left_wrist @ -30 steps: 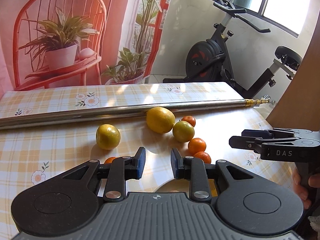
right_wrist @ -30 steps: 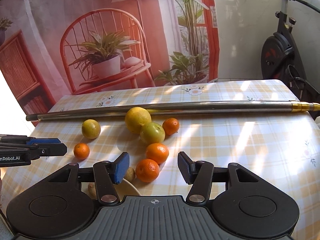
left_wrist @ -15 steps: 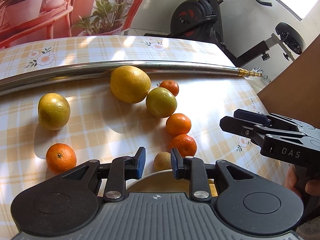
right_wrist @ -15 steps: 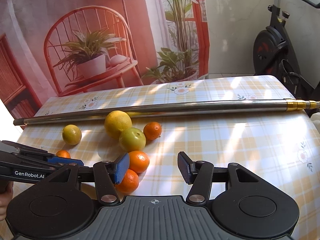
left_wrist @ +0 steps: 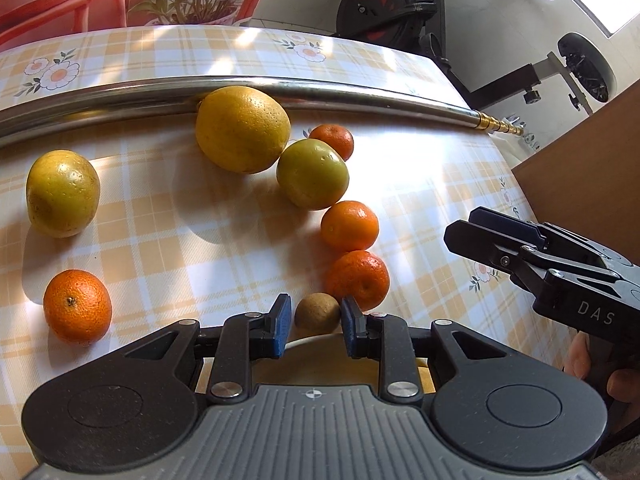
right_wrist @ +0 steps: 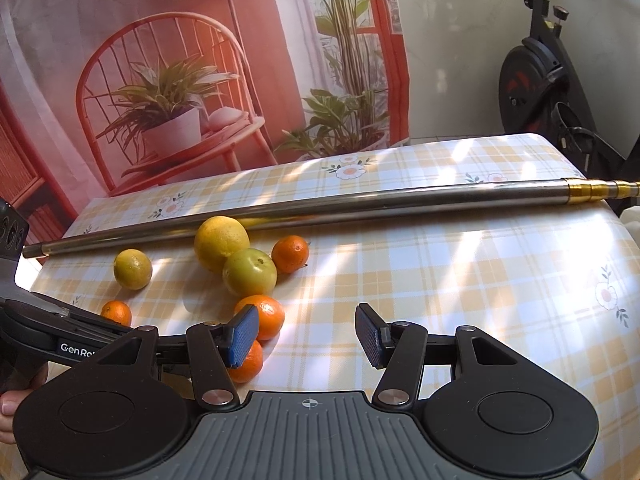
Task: Organize fruits
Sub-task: 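Grasp a third kiwi with the left gripper while the right moves toward the mandarins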
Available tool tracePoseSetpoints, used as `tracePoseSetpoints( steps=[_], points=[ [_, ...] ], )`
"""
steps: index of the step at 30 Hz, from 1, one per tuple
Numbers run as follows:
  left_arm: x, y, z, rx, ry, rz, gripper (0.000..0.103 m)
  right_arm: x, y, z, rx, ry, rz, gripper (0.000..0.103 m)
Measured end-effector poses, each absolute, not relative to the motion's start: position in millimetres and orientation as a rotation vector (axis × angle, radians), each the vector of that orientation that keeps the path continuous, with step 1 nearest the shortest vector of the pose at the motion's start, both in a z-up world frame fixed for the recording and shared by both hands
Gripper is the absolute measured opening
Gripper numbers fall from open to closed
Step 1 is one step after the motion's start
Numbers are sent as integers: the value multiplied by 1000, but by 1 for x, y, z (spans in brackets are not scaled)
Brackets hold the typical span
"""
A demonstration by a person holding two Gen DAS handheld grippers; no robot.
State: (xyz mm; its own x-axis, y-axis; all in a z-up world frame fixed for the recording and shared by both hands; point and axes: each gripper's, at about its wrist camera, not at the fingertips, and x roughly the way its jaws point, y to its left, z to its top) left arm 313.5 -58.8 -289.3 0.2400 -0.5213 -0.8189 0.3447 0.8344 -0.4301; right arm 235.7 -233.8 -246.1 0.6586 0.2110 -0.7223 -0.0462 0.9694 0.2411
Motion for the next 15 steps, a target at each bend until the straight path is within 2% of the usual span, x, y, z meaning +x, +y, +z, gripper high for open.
tracePoseSetpoints(
  steps=[4,15],
  points=[
    [311,-60,-286,-158,1154,-586,25,235,-234,-246,210,842,147,51],
    [314,-30,-276,-125,1115,-463,25,235,-234,-249,223,846,153,51]
  ],
)
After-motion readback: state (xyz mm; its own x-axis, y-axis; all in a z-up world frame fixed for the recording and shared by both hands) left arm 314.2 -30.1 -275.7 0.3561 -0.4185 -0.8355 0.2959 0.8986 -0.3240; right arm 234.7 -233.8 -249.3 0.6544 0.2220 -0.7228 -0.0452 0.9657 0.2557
